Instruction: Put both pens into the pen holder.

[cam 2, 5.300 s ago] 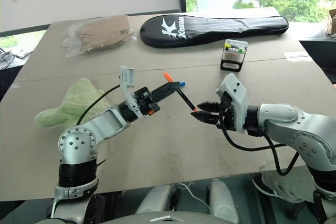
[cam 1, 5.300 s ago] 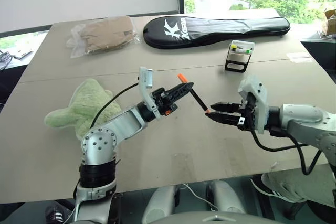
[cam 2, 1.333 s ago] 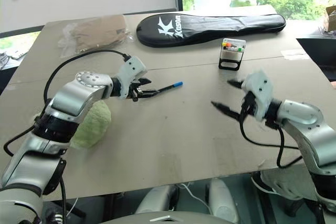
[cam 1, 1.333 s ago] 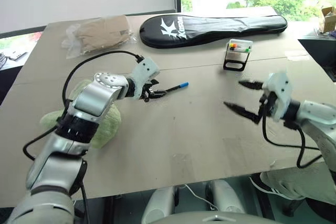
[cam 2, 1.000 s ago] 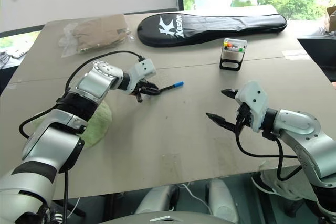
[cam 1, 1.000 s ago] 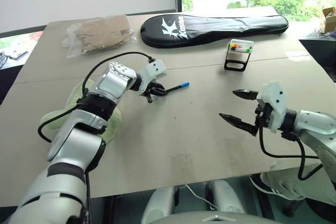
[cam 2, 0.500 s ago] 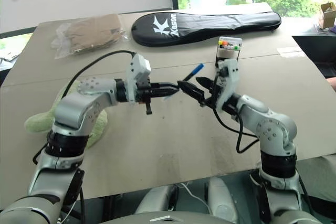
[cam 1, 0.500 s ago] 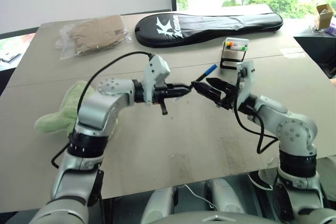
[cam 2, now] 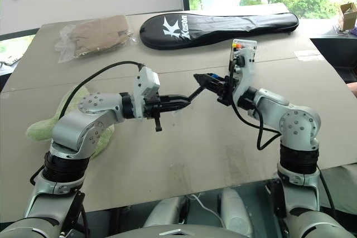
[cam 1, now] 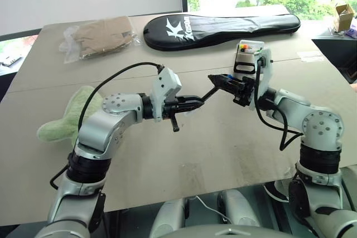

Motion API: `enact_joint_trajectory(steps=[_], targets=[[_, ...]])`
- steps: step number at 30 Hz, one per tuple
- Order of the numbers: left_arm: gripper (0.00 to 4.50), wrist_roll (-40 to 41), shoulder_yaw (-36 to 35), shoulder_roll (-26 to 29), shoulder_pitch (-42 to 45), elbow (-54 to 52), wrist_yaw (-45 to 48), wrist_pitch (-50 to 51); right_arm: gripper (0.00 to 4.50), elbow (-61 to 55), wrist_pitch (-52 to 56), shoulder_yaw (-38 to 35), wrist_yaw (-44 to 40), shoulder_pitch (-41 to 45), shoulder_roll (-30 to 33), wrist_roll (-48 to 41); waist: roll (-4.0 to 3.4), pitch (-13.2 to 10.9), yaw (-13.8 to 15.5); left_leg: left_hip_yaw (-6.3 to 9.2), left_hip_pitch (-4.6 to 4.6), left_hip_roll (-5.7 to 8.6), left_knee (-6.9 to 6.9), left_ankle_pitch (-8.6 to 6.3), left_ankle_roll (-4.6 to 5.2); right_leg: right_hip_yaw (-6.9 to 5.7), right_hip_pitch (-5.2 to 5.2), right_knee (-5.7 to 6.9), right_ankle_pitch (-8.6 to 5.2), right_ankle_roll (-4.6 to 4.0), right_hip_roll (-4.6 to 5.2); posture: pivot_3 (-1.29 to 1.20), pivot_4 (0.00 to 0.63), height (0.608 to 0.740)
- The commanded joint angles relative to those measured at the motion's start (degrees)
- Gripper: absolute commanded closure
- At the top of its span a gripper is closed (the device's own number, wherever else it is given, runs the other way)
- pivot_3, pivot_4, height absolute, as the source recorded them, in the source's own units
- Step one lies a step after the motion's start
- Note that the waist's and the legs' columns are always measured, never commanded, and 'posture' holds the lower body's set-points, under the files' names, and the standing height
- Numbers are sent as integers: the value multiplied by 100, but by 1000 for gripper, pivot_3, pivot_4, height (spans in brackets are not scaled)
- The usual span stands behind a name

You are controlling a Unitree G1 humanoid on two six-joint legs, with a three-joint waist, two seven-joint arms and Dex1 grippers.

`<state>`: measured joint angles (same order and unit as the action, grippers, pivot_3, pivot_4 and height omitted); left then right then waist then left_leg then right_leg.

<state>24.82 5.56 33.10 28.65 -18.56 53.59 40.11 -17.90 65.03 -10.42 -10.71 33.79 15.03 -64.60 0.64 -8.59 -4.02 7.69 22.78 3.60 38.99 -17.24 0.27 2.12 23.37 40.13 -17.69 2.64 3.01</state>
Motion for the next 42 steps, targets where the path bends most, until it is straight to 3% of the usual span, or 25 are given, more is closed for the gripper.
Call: enact_joint_trajectory(steps=[1,4,5,8,10,16,23,30,42], targets=[[4500,48,-122,-52,86,-54,-99,-228,4403,-139,-31,-164,156,2,97,-159,0,0,3,-1,0,0,0,0,0,1,0,-1,0,0,0,0,150,740],[4500,615,-598,-409,225,-25,-297,-117,4403,-148,-121,-246,247,20,173,-241,-1,0,8,-2,0,1,3,0,0,3,0,0,0,0,1,0,150,740],[3625,645,-699,-447,260,-26,-362,-134,4403,-134,-173,-350,272,76,245,-263,0,0,15,-2,0,2,4,0,0,2,0,0,0,0,2,0,150,740],[2444,641,-905,-502,262,68,-707,-33,4403,18,-559,-774,309,422,645,-74,0,0,20,3,7,3,13,0,0,-6,-1,0,0,0,3,0,150,740],[1649,584,-966,-520,212,88,-904,-88,4403,87,-990,-828,278,671,1033,502,-1,1,16,-5,6,5,13,0,0,-9,0,4,0,1,3,0,150,740],[1591,-133,-568,-613,88,159,-1338,-846,4403,433,-2420,-274,33,1024,1602,2341,-1,2,10,-11,1,1,11,0,0,-9,0,10,0,1,0,0,150,740],[1591,-89,-314,-936,-6,-251,-1518,-862,4403,1287,-3965,340,-39,1231,1132,3833,-1,1,5,-30,-1,2,16,0,1,16,8,24,1,2,0,0,150,740],[1591,23,-369,-991,-80,-419,-1659,-701,4403,2088,-4773,649,-140,1364,882,4747,-1,1,9,-32,-2,1,18,0,0,15,10,29,1,2,0,0,150,740],[1591,-60,-289,-962,-169,-389,-1779,-774,4403,3070,-5655,857,-300,1339,506,5508,0,3,2,-43,-9,0,20,0,0,21,16,46,1,2,-1,0,150,740]])
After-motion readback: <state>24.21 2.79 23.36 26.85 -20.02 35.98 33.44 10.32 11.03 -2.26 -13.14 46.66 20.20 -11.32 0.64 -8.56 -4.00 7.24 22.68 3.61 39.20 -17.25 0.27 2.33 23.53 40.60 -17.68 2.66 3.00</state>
